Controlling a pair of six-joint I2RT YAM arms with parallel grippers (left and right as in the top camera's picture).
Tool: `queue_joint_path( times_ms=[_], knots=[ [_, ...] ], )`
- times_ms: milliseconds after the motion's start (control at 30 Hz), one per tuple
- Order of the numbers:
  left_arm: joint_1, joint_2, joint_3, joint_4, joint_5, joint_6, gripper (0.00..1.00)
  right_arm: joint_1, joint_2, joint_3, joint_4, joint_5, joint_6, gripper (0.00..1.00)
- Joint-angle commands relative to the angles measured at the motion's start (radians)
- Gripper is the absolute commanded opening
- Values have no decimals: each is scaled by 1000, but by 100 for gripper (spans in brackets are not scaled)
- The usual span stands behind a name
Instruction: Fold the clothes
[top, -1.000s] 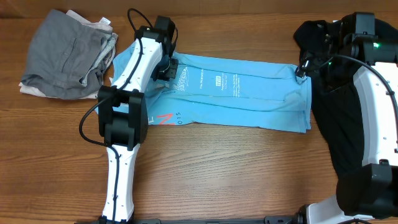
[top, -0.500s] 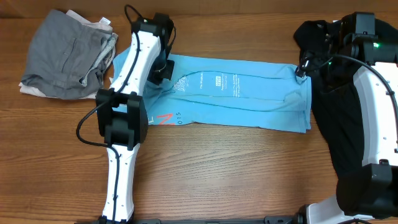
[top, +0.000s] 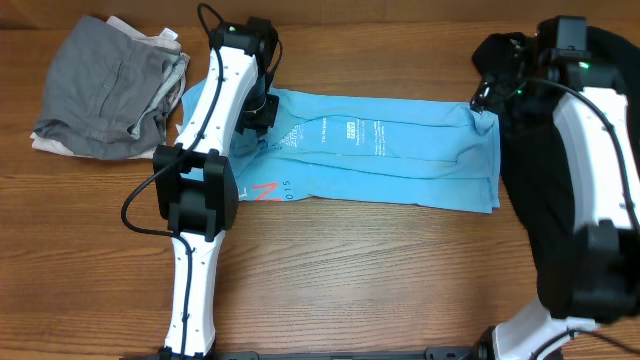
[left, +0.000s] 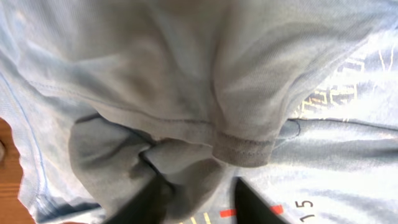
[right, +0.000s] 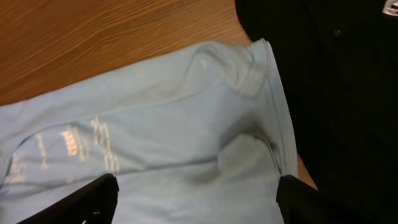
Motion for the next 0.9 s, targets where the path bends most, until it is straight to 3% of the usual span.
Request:
queue_joint_path(
  times_ms=[0,300,600,867],
  knots=[
    [-2,-4,18,6,-2,-7,58,3,98,-11,36,26,43,83],
    [-2,-4,18,13,-3,-7,63,3,270,-11,148,26,102,75],
    [-2,-4,18,19,-2,-7,64,3,306,-11,255,95,114,66],
    [-2,-4,18,27,-2,-7,63,3,307,-12,254,157,113,66]
  ],
)
